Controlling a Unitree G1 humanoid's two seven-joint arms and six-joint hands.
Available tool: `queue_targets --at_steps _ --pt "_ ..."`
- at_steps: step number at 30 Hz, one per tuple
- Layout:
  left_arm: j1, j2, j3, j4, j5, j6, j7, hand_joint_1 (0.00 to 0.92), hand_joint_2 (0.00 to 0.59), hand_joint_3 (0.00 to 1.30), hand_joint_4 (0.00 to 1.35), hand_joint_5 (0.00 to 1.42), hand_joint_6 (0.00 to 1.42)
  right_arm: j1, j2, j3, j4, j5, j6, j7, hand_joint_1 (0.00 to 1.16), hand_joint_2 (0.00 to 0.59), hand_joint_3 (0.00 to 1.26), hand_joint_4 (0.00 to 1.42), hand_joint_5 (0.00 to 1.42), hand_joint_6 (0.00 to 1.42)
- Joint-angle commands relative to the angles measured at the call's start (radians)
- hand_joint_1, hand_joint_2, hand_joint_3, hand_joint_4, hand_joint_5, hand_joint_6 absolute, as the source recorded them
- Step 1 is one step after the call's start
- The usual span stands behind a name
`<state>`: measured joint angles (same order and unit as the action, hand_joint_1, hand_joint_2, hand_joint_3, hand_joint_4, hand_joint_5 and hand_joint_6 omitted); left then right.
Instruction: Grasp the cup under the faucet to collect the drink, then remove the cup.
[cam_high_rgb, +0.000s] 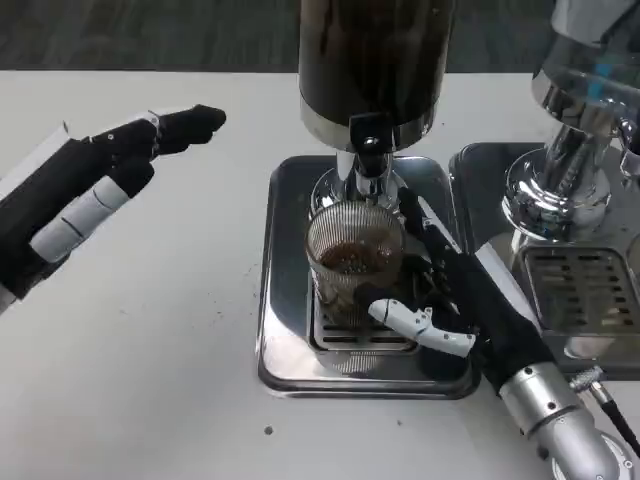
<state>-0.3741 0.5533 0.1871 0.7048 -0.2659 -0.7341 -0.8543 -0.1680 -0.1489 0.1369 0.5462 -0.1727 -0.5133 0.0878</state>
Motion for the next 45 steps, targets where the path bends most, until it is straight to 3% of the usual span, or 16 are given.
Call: queue_targets --at_steps 1,14,32,45 --pt "0.022 0.012 0.005 0.023 0.014 0.014 0.013 0.000 0.118 0.26 0.18 0.15 0.11 -0.013 -0.006 0.011 0.019 -0.017 -0.017 0.001 0.67 0.211 0.00 0.00 0.00 0.15" --pt "0.037 0.008 -0.002 0.040 0.039 0.025 0.018 0.000 0.128 0.28 0.19 0.15 0.12 -0.030 0.004 0.030 0.076 -0.043 -0.034 -0.017 0.69 0.205 0.00 0.00 0.00 0.15" --pt "0.046 0.015 0.000 0.042 0.049 0.036 0.022 0.000 0.131 0.30 0.21 0.16 0.12 -0.053 0.041 0.054 0.205 -0.086 -0.109 -0.112 0.69 0.204 0.00 0.00 0.00 0.15" --pt "0.048 0.017 -0.004 0.046 0.057 0.043 0.026 0.000 0.137 0.32 0.23 0.18 0.13 -0.050 0.050 0.061 0.229 -0.097 -0.128 -0.152 0.67 0.208 0.00 0.00 0.04 0.18"
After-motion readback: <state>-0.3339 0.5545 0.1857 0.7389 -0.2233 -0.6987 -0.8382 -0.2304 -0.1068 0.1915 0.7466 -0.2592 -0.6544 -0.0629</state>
